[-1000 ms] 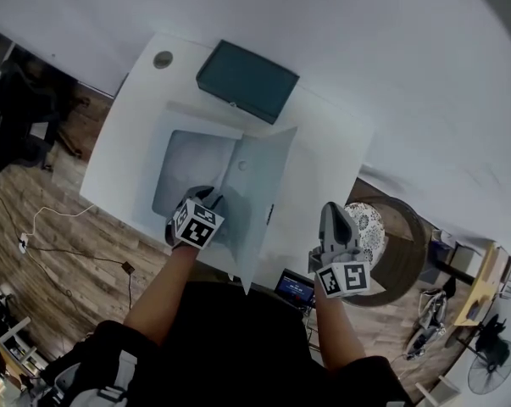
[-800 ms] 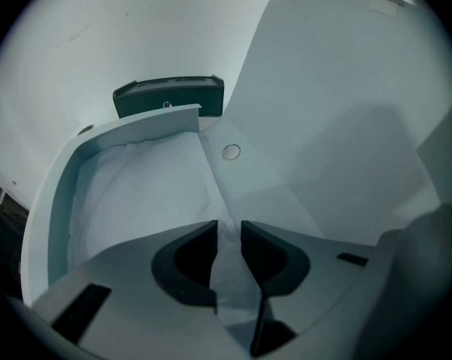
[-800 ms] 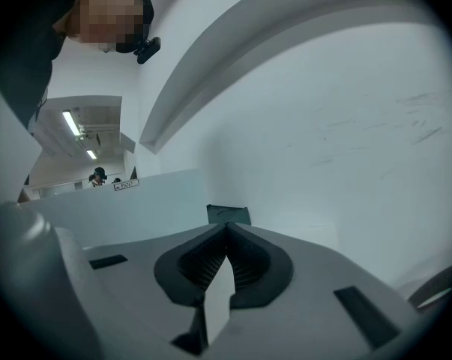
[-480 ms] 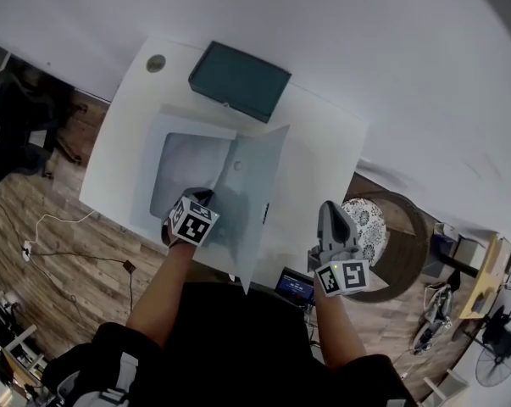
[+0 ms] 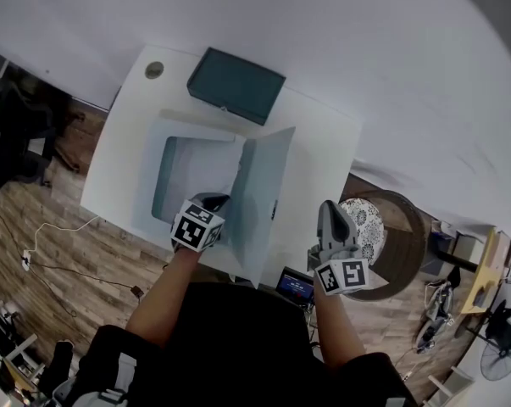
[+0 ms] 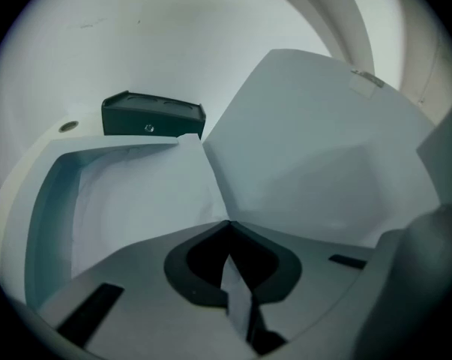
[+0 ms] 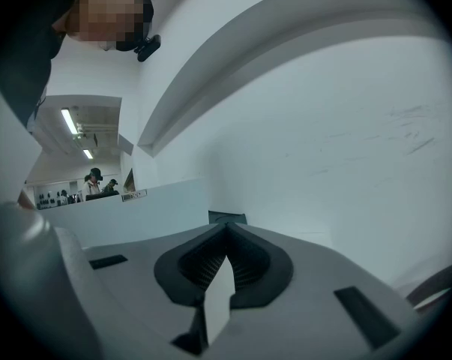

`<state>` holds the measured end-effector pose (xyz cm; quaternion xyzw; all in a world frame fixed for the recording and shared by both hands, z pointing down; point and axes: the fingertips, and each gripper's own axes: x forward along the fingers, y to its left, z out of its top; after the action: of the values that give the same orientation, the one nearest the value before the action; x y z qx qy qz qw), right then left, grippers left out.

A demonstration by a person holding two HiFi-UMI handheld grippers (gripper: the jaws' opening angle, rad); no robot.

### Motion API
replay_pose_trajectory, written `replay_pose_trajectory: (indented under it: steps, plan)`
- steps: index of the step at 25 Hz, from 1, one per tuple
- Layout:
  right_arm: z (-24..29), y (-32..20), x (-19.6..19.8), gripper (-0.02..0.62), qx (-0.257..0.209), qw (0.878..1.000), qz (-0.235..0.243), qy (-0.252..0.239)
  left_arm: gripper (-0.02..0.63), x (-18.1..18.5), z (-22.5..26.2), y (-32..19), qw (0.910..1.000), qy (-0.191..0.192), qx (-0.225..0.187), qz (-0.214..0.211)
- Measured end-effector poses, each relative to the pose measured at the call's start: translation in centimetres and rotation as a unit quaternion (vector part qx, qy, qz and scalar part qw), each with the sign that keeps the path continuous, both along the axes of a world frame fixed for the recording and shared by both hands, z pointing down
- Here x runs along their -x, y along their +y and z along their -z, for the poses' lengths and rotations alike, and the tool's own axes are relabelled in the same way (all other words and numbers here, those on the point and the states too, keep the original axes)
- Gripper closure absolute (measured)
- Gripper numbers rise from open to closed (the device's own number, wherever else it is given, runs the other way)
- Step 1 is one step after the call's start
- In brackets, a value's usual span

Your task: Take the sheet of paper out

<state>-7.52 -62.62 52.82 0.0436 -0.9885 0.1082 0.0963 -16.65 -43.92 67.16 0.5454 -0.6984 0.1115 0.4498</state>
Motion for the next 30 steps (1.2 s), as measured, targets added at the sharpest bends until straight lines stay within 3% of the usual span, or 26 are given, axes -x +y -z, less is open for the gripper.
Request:
replay_pose_trajectory:
  steps: [8, 11, 22, 30]
  plan:
    - [1.6, 1.5, -0.9, 0.586, -0.009, 1.000, -0.012, -0.016, 0.603, -2.9, 4.8, -2.5, 0.9912, 0.072, -0.110, -0.011]
    - [2.3, 2.3, -1.4, 0.586, -0.012, 1.000, -0.016, -0.021, 0.603, -3.5, 6.7, -2.6, 0.9880, 0.074, -0.134, -0.022]
    - [5.5, 5.0, -3.9, 0.586, -0.032, 0.997, -0.049, -0.053, 0.603, -2.7, 15.2, 0.9, 0.9786, 0.001, -0.198, -0.056]
    - [10.2, 9.1, -5.5, 0.586, -0.066, 0.991, -0.069, -0.097, 0.603, 0.5, 21.2, 7.2, 0.9646, -0.083, -0.249, -0.028]
